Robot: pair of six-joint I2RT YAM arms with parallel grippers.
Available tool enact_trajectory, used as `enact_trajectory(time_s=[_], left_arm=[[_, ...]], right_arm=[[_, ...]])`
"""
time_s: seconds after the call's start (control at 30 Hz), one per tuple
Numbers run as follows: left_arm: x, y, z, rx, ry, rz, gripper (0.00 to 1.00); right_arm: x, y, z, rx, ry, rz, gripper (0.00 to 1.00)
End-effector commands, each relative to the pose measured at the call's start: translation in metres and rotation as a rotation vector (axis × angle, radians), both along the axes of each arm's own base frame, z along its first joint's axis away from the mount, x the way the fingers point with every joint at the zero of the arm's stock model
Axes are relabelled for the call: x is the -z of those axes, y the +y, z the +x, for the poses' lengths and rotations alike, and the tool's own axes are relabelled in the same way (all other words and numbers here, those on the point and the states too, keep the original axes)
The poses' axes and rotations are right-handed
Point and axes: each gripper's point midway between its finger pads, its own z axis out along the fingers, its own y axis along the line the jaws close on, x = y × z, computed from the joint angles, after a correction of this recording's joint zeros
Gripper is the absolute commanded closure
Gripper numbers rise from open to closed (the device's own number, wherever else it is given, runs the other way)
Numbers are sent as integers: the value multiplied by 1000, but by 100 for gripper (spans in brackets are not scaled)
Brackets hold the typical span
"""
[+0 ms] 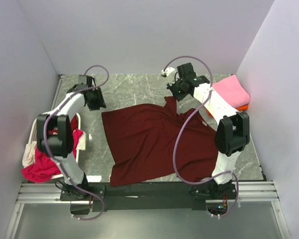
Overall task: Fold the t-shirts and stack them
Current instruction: Flatten the tshirt out
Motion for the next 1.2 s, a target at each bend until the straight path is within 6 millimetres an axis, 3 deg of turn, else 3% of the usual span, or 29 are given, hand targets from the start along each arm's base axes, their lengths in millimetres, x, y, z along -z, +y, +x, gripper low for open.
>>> enact_trajectory(time_s=[0.0,0.03,0.23,0.53,0.7,0.73,0.83,1.1,1.17], left_arm=[[8,11,14,9,38,57,54],[21,14,15,0,68,75,55],[44,23,16,12,139,123,63],[70,18,20,32,196,104,61],[74,18,26,34,203,105,64],[75,16,26,42,206,94,72],[77,12,20,55,216,71,84],[67,9,12,58,209,54,84],[61,10,16,54,188,48,99]], right_arm=[[-12,0,14,1,-44,20,100],[-12,-1,14,4,-44,25,100],[-9,-7,14,13,-36,41,100],[-3,-7,14,15,-9,52,100],[-2,-9,14,18,-7,51,100],[-2,-9,15,21,-5,52,100],[-4,-11,17,25,-8,53,100],[-13,-19,18,42,-22,63,100],[-14,-21,18,45,-24,65,100]])
